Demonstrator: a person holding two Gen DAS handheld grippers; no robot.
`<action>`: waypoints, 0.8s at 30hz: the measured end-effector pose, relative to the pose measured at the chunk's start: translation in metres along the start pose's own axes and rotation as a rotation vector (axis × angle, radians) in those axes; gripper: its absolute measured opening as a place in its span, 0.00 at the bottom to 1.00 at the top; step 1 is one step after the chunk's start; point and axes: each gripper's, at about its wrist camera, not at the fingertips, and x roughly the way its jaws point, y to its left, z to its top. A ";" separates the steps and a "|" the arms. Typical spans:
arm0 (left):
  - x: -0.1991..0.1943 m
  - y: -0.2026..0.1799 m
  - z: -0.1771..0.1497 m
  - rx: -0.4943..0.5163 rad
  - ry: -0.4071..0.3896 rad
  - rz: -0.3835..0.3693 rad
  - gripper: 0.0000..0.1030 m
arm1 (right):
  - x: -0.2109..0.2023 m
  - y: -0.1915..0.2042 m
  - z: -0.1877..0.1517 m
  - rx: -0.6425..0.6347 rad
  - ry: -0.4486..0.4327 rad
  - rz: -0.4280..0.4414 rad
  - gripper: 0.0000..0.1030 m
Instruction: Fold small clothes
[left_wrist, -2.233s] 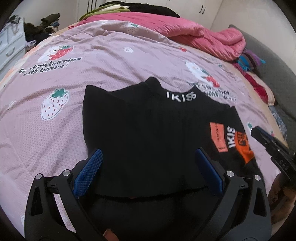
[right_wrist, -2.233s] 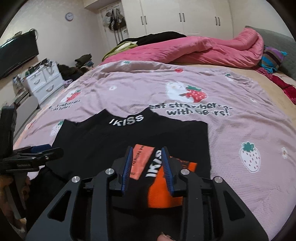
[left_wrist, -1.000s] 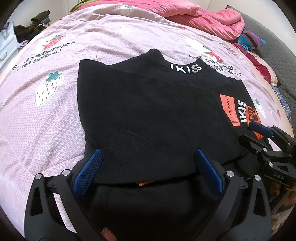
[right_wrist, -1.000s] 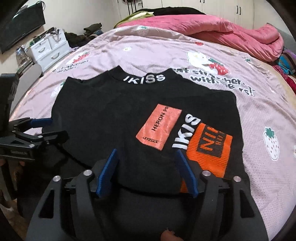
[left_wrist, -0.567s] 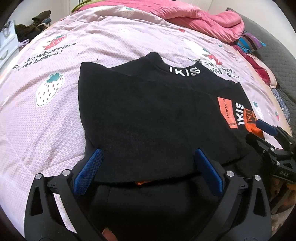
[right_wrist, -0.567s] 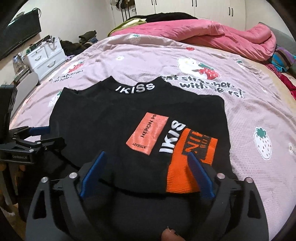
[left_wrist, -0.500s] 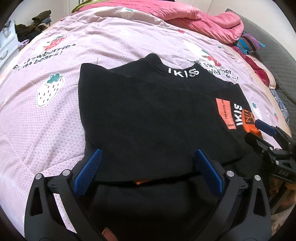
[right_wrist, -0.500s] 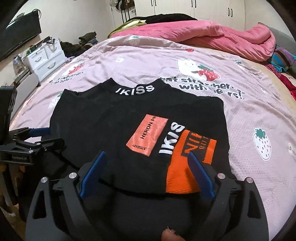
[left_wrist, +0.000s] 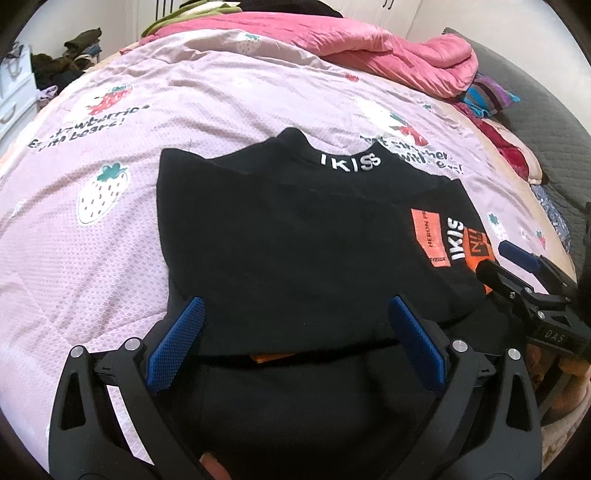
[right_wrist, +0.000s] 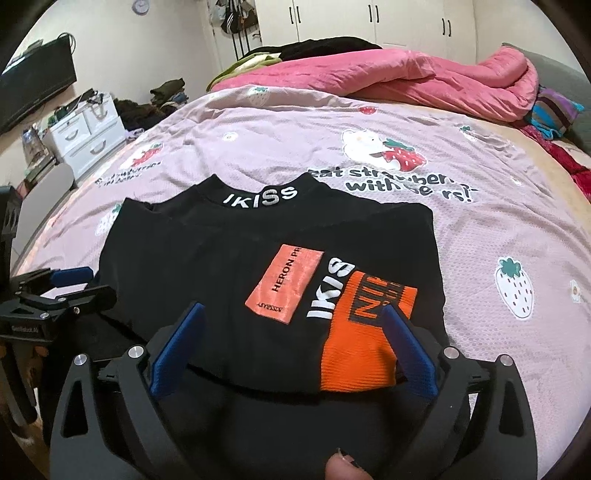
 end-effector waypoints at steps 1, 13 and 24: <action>-0.002 0.000 0.000 -0.003 -0.007 0.002 0.91 | -0.001 -0.001 0.000 0.006 -0.003 0.002 0.93; -0.029 0.003 0.000 -0.012 -0.088 -0.004 0.91 | -0.018 0.000 0.004 0.010 -0.073 0.004 0.93; -0.045 0.011 -0.007 0.000 -0.118 0.011 0.91 | -0.031 0.000 0.002 -0.020 -0.108 -0.003 0.93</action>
